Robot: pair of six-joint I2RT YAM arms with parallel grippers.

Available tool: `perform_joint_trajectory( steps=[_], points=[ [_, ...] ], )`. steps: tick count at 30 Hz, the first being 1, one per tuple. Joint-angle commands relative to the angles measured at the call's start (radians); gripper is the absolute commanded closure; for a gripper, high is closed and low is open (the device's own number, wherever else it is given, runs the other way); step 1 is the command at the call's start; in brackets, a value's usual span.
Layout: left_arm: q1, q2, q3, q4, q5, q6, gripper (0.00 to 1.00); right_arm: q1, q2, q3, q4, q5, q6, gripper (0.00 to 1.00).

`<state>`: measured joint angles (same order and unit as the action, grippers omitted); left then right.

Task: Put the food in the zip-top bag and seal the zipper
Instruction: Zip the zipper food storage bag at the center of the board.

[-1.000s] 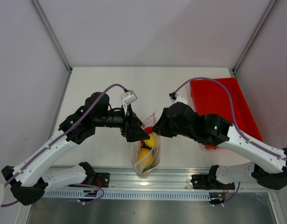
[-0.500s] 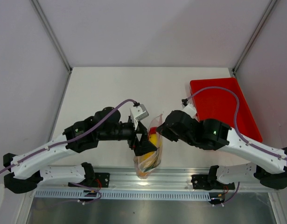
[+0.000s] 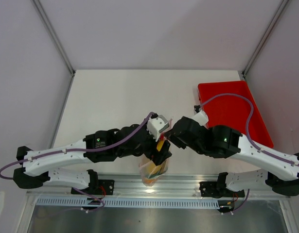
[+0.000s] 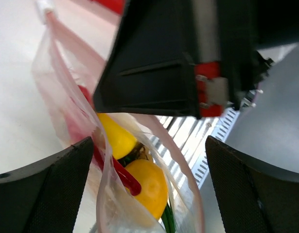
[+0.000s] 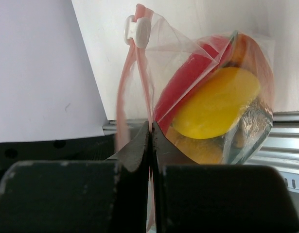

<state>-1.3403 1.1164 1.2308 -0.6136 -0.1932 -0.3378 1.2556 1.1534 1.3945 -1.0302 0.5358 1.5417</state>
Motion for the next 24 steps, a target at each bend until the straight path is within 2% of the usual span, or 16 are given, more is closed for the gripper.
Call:
perform_joint_trajectory(
  steps=[1,3,6,9,10,12,13,14,15,16,18,19,21,22,23,24],
  points=[
    [-0.008,0.01,0.035,-0.026,-0.152,-0.072,0.06,0.018,-0.026,0.021,0.013,0.076,0.058,1.0],
    [-0.008,0.002,0.009,-0.005,-0.158,-0.083,0.12,0.019,-0.029,0.021,0.013,0.084,0.058,1.0],
    [-0.01,-0.024,-0.03,0.024,-0.138,-0.078,0.26,0.019,-0.032,0.024,0.019,0.084,0.049,0.99],
    [-0.008,-0.055,-0.051,0.038,-0.134,-0.067,0.58,0.019,-0.035,0.02,0.031,0.089,0.012,0.94],
    [-0.005,-0.061,-0.062,0.038,-0.129,-0.064,0.71,0.019,-0.037,0.02,0.03,0.09,0.006,0.92],
    [0.01,-0.069,-0.065,0.025,-0.108,-0.06,0.83,0.019,-0.041,0.012,0.062,0.087,-0.026,0.89],
    [0.019,-0.07,-0.065,0.012,-0.076,-0.058,0.95,0.018,-0.046,0.008,0.074,0.081,-0.047,0.85],
    [0.027,-0.07,-0.063,0.005,-0.059,-0.059,0.99,0.018,-0.044,0.009,0.084,0.076,-0.07,0.83],
    [0.047,-0.078,-0.067,0.0,-0.037,-0.056,1.0,0.018,-0.046,0.015,0.11,0.073,-0.141,0.79],
    [0.056,-0.087,-0.07,-0.008,-0.022,-0.056,0.99,0.015,-0.047,0.027,0.12,0.067,-0.19,0.7],
    [0.091,-0.128,-0.089,-0.009,0.021,-0.055,0.99,-0.007,-0.06,0.043,0.14,0.035,-0.343,0.63],
    [0.107,-0.144,-0.094,-0.006,0.044,-0.052,0.99,-0.019,-0.07,0.046,0.148,0.023,-0.403,0.46],
    [0.151,-0.194,-0.122,0.009,0.129,-0.034,0.99,-0.096,-0.106,0.044,0.173,-0.066,-0.579,0.24],
    [0.165,-0.207,-0.125,0.011,0.152,-0.02,0.99,-0.137,-0.118,0.032,0.186,-0.179,-0.645,0.2],
    [0.193,-0.233,-0.132,0.014,0.2,-0.012,0.99,-0.239,-0.141,0.025,0.215,-0.241,-0.748,0.16],
    [0.205,-0.233,-0.131,0.014,0.243,0.0,0.99,-0.298,-0.155,0.012,0.232,-0.307,-0.749,0.15]
  ],
)
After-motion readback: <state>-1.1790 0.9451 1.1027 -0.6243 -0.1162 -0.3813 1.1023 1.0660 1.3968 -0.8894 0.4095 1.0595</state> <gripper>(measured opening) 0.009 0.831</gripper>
